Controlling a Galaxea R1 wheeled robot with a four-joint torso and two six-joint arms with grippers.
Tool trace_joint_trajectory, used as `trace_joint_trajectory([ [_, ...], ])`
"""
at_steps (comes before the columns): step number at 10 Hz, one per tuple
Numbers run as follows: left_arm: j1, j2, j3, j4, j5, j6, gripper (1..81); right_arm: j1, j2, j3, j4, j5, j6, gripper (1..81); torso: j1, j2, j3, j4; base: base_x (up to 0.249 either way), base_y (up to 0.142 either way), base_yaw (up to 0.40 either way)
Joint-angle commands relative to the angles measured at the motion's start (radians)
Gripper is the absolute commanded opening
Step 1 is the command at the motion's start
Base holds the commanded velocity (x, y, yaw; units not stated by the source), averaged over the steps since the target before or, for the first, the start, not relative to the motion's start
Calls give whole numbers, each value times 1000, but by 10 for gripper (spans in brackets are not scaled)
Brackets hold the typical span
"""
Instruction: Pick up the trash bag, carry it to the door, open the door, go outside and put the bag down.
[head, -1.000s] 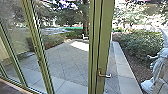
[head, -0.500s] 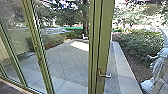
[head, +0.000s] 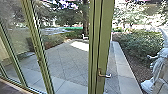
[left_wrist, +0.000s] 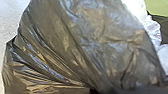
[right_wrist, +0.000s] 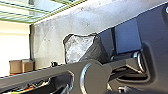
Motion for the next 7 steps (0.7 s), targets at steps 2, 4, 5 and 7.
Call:
trace_joint_trajectory([
  [2, -43, 3, 8, -4, 69, 0, 10, 120, -202, 178, 49, -35, -1, 811, 0, 0, 0, 0, 0, 0, 0],
  [4, -43, 4, 8, -3, 69, 0, 10, 171, -271, 249, 75, -42, -2, 811, 0, 0, 0, 0, 0, 0, 0],
  [5, -43, 4, 8, -3, 69, 0, 10, 206, -288, 264, 84, -44, -1, 811, 0, 0, 0, 0, 0, 0, 0],
  [7, -43, 1, 8, -3, 69, 0, 10, 274, -331, 321, 115, -94, 2, 811, 0, 0, 0, 0, 0, 0, 0],
])
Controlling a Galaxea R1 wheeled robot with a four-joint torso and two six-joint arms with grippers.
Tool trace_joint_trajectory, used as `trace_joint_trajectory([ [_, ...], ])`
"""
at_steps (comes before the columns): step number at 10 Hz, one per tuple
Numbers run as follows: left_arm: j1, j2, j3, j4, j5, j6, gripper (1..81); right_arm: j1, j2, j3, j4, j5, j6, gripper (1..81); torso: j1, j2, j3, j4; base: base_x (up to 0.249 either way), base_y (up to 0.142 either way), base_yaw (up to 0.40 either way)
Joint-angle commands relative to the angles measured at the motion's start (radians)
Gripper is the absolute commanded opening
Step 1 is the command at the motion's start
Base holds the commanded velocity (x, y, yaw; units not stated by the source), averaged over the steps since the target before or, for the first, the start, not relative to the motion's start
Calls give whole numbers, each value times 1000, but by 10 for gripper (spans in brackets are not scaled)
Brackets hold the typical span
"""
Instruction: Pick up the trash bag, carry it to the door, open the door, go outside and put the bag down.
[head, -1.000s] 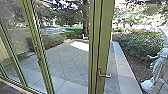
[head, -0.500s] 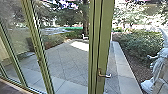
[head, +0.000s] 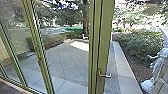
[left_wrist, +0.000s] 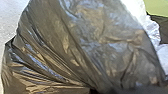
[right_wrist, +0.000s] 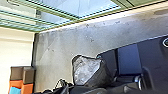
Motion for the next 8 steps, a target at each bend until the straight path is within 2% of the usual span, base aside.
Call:
trace_joint_trajectory([
  [1, -43, -1, 10, -1, 71, 0, 10, 150, -112, 114, 51, -98, 4, 811, 0, 0, 0, 0, 0, 0, 0],
  [4, -43, 3, 2, -3, 71, 0, 10, 286, -161, 165, 94, -201, 9, 811, 0, 0, 0, 0, 0, 0, 0],
  [8, -43, 19, -28, -3, 71, 0, 10, 438, -208, 205, 114, -264, 41, 811, 0, 0, 0, 0, 0, 0, 0],
])
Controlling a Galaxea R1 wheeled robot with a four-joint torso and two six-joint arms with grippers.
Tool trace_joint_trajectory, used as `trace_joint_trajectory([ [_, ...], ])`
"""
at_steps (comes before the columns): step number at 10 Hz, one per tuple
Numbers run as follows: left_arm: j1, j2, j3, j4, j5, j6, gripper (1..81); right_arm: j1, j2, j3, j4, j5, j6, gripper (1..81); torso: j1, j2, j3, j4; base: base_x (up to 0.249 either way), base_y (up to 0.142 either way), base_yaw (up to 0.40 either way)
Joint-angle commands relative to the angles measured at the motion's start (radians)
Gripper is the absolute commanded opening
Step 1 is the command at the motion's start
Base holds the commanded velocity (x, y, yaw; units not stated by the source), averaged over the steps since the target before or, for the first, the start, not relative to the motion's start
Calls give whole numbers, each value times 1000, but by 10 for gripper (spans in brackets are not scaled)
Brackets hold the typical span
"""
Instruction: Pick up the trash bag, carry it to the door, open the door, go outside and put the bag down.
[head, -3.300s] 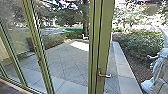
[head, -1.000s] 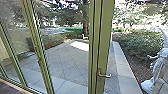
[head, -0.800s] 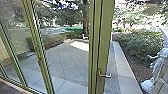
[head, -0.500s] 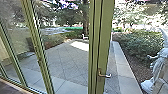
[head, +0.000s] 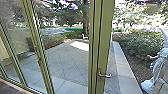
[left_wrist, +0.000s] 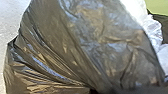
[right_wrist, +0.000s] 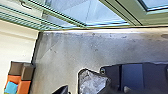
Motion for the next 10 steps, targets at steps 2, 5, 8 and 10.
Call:
trace_joint_trajectory([
  [2, -43, 17, -23, -5, 71, 0, 10, 250, -86, 55, 37, -156, 94, 811, 0, 0, 0, 0, 0, 0, 0],
  [5, -43, 21, -29, -6, 71, 0, 10, 405, -78, 62, 35, -254, 192, 811, 0, 0, 0, 0, 0, 0, 0],
  [8, -43, 26, -29, -6, 71, 0, 10, 521, -66, 71, 34, -328, 258, 811, 0, 0, 0, 0, 0, 0, 0],
  [10, -43, 26, -29, -6, 71, 0, 10, 584, -47, 57, 32, -371, 307, 811, 0, 0, 0, 0, 0, 0, 0],
])
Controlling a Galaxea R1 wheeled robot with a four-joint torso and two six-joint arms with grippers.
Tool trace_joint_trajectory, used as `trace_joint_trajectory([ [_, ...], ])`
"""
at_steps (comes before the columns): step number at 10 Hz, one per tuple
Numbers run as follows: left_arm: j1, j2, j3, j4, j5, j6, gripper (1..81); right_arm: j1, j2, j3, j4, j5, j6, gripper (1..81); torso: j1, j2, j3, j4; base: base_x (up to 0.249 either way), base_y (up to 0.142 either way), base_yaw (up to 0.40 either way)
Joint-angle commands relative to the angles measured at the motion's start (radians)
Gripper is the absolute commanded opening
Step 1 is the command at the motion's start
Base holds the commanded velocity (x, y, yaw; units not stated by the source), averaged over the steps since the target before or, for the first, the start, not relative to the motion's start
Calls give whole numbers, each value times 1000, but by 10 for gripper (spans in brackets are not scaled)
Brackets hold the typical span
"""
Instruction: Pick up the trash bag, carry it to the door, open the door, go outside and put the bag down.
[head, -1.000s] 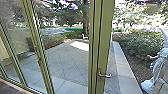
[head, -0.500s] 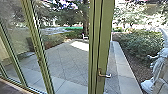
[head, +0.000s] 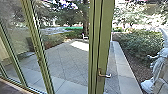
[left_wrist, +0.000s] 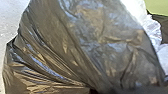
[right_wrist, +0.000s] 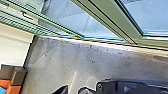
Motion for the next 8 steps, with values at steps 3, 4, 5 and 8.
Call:
trace_joint_trajectory([
  [3, -41, 5, 6, -14, 71, -1, 10, 231, 14, -19, 15, -102, 123, 811, 0, 0, 0, 0, 0, 0, 0],
  [4, -43, 6, 6, -22, 71, -1, 10, 254, 26, -32, 20, -118, 127, 811, 0, 0, 0, 0, 0, 0, 0],
  [5, -43, 6, 6, -22, 71, -1, 10, 274, 38, -41, 18, -127, 146, 811, 0, 0, 0, 0, 0, 0, 0],
  [8, -43, 9, 5, -25, 71, -1, 10, 339, 80, -75, 21, -164, 192, 811, 0, 0, 0, 0, 0, 0, 0],
])
